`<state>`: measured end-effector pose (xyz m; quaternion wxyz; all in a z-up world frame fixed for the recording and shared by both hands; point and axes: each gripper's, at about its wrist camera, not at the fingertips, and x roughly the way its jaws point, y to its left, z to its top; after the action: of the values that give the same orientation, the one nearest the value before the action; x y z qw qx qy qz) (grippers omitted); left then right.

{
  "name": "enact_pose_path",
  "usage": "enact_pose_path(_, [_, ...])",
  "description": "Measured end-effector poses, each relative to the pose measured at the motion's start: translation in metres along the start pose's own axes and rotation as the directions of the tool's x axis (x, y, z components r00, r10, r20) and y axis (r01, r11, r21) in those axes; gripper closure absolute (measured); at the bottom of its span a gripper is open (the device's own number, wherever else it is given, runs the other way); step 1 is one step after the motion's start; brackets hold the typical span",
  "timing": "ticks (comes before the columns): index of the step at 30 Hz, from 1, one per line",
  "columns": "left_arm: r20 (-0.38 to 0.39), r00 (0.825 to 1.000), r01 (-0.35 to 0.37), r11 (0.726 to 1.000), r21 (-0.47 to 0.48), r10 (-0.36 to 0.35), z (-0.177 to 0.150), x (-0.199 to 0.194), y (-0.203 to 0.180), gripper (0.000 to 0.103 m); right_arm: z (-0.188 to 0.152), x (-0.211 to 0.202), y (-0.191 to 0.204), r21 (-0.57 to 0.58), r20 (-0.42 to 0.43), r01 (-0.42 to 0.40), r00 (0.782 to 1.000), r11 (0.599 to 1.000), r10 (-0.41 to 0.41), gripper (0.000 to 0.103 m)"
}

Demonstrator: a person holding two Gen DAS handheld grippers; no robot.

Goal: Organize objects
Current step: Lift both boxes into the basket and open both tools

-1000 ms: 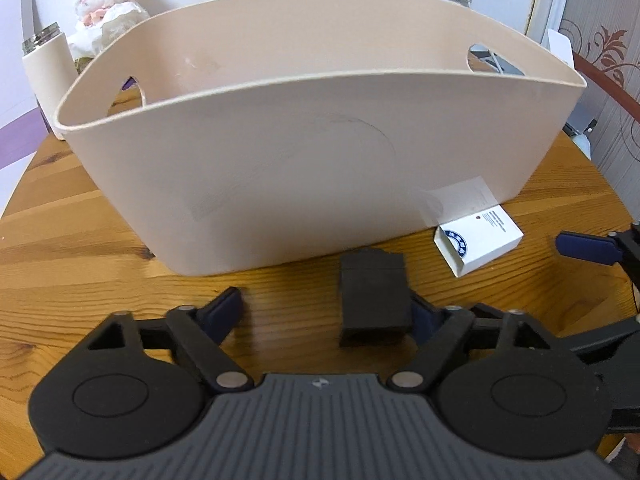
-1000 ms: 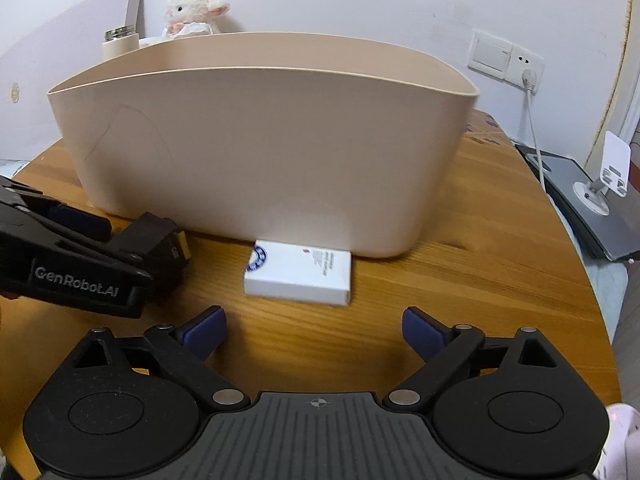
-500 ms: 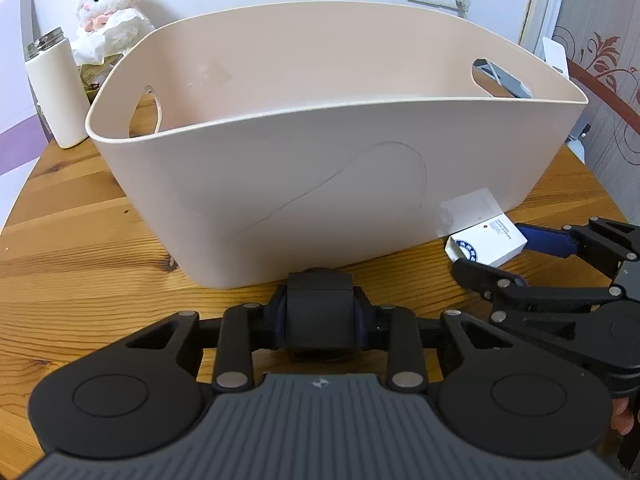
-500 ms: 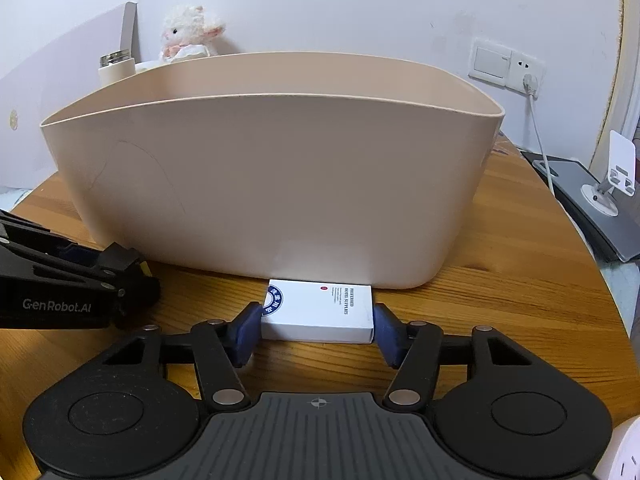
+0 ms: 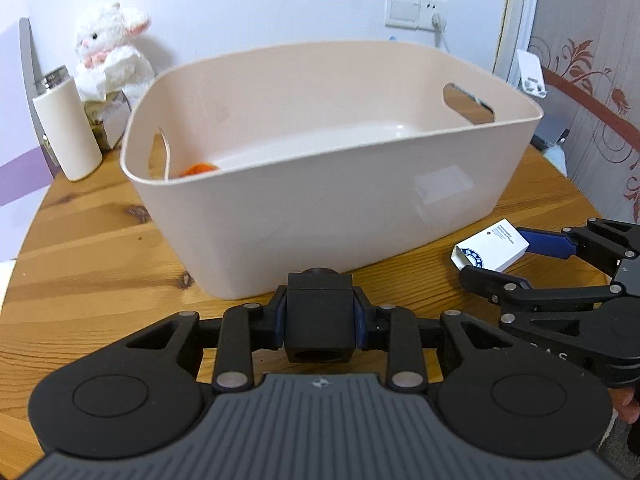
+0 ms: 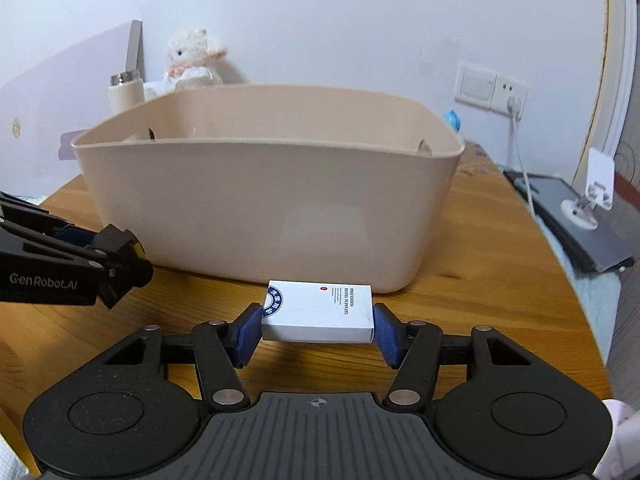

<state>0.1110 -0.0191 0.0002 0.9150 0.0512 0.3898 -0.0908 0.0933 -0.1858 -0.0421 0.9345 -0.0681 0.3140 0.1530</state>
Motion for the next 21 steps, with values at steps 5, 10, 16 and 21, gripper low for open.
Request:
enact_pose_path(5, [0.055,0.998,-0.004,1.0,0.014,0.003,0.003,-0.026,0.001,0.069,0.01,-0.027,0.0,-0.008,0.069,0.014,0.998,1.0,-0.014,0.048])
enact_pose_path(10, [0.121,0.993,-0.008,1.0,0.015,0.006,0.011,-0.054,0.003,0.069,0.027,-0.055,0.0,-0.018,0.157,0.032,0.987,0.999,-0.029,0.048])
enact_pose_path(16, [0.198,0.98,-0.006,1.0,-0.001,0.006,0.026,-0.08,0.008,0.069,0.045,-0.078,0.001,0.011,0.263,0.066,0.963,0.998,-0.066,0.048])
enact_pose_path(21, [0.24,0.971,-0.014,1.0,-0.017,0.018,0.041,-0.089,0.013,0.069,0.065,-0.082,0.0,0.031,0.324,0.078,0.942,0.996,-0.084,0.048])
